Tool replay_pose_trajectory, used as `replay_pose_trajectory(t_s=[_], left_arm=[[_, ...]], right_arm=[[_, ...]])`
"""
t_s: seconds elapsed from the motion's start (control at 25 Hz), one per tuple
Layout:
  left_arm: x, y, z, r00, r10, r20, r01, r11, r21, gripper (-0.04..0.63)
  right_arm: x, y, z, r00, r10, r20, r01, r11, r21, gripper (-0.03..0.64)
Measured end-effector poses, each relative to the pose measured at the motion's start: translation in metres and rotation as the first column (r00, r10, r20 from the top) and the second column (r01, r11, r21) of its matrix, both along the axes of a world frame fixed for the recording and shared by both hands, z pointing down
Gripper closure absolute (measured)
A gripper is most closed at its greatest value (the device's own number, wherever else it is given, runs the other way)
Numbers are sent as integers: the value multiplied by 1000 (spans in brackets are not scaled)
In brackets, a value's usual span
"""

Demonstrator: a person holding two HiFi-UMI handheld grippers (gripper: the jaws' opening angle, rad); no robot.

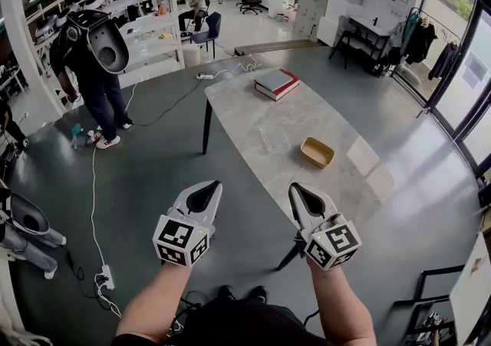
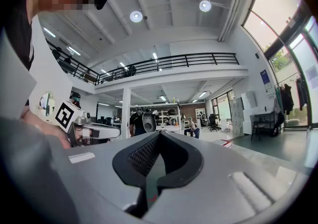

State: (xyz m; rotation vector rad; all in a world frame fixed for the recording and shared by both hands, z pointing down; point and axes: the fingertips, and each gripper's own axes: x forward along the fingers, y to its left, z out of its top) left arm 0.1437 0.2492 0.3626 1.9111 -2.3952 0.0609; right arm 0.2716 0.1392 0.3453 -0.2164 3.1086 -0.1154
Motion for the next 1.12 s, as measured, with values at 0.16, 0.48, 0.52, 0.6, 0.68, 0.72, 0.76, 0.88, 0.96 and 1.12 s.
replay_pose_trajectory(t_s=[0.16,0.48,0.52,0.6,0.68,0.72,0.76,0.88,0.96,1.12], left_arm=[[-1,6,2,1000,5,-2,-5,1000,-6,598],[-20,28,-1,1000,18,-11,-18,1000,-3,598],[-23,32,0,1000,21,-14,-21,1000,-3,598],[-25,39,4,1000,26,-12,-26,1000,-2,598],[-29,45,8,1000,25,-7,-25,1000,-4,598],[-31,47,10,1000,22,-11,-22,1000,-6,598],[-35,49,13,1000,19,-18,-20,1000,-7,598],[-43,56,21,1000,16,-25,-17,1000,-22,598],[-52,57,28,1000,6,-26,-7,999,-33,598],[-78,52,46,998,-28,-56,25,998,-59,598]], right_arm=[[-2,7,0,1000,2,-1,-2,1000,1,607],[-22,28,-2,1000,9,-9,-8,1000,3,606],[-26,31,-1,1000,9,-11,-9,1000,3,606],[-30,38,4,1000,9,-13,-9,1000,-2,604],[-33,42,10,1000,9,-16,-9,1000,-16,604],[-34,45,14,1000,6,-20,-7,1000,-26,604],[-35,48,18,1000,2,-27,-3,999,-35,604],[-36,50,29,998,-9,-56,6,999,-41,604],[-38,42,39,997,-10,-74,7,999,-43,604],[-56,20,62,995,-12,-95,5,997,-73,604]])
